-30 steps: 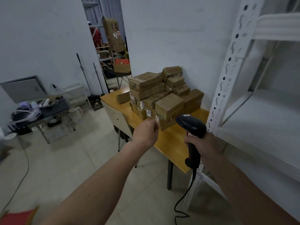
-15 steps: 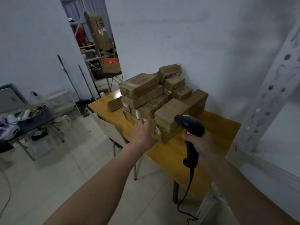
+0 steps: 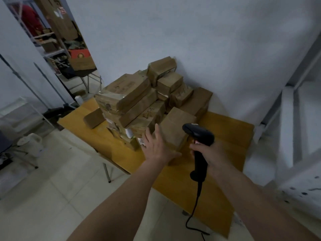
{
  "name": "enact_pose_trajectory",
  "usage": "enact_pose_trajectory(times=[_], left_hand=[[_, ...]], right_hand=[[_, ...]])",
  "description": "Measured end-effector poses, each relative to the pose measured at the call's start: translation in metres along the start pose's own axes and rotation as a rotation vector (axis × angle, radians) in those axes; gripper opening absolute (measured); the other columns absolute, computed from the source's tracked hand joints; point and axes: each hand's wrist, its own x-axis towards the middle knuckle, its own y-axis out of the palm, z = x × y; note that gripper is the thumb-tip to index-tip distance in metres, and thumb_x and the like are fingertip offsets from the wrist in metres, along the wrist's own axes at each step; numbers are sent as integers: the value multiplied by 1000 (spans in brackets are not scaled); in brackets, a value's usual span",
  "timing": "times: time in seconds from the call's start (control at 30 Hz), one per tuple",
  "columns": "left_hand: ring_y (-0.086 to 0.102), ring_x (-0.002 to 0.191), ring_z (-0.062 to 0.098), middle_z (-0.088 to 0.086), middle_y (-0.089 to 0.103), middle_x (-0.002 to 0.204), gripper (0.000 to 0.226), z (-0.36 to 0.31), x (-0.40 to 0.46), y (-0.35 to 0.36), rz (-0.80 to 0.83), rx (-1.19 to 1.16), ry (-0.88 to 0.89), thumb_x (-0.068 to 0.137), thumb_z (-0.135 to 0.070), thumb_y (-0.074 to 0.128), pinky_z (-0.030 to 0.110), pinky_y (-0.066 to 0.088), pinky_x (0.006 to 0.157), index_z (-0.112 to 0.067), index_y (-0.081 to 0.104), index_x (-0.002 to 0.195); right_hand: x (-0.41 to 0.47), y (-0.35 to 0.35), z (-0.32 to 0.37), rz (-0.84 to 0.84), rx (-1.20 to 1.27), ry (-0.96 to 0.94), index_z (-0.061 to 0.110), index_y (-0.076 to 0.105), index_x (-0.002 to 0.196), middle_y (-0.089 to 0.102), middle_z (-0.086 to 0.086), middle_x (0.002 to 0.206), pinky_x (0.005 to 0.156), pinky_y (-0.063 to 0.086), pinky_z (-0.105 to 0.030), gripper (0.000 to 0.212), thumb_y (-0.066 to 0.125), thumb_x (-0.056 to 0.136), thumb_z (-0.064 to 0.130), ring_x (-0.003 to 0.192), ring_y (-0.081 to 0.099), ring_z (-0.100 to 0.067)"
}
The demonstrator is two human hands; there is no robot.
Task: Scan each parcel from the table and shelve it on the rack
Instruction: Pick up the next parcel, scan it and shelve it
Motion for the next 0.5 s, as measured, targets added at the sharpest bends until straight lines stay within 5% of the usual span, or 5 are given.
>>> enact_pose_trajectory(times=[0.17,0.3,0.4,0.5], left_hand=[[-7,147,37,8,-15,159,145,-7,25,20,34,-7,30,48,-73,80,60,13,115,-35,-20,145],[19,136,40,13,7,150,131,-2,34,26,-3,-90,77,54,-64,82,50,31,107,-31,-4,147],[28,128,35,10,19,139,119,-2,38,12,2,-415,23,57,-58,83,44,39,99,-28,13,149],[44,124,33,10,35,142,107,5,38,-12,270,-1000,-189,60,-56,84,42,51,92,-24,29,146]], right_hand=[[1,-3,0,-87,5,6,4,67,89,67,-11,72,71,55,-40,16,76,76,2,70,66,-26],[-8,-5,0,-156,34,18,3,67,88,66,-13,74,71,53,-37,13,75,78,4,72,65,-26],[-13,-5,1,-220,62,25,5,67,87,67,-12,74,73,53,-36,12,75,78,5,72,65,-26],[-15,-2,6,-266,118,11,6,66,88,68,-10,73,72,54,-34,13,75,78,5,71,65,-23]])
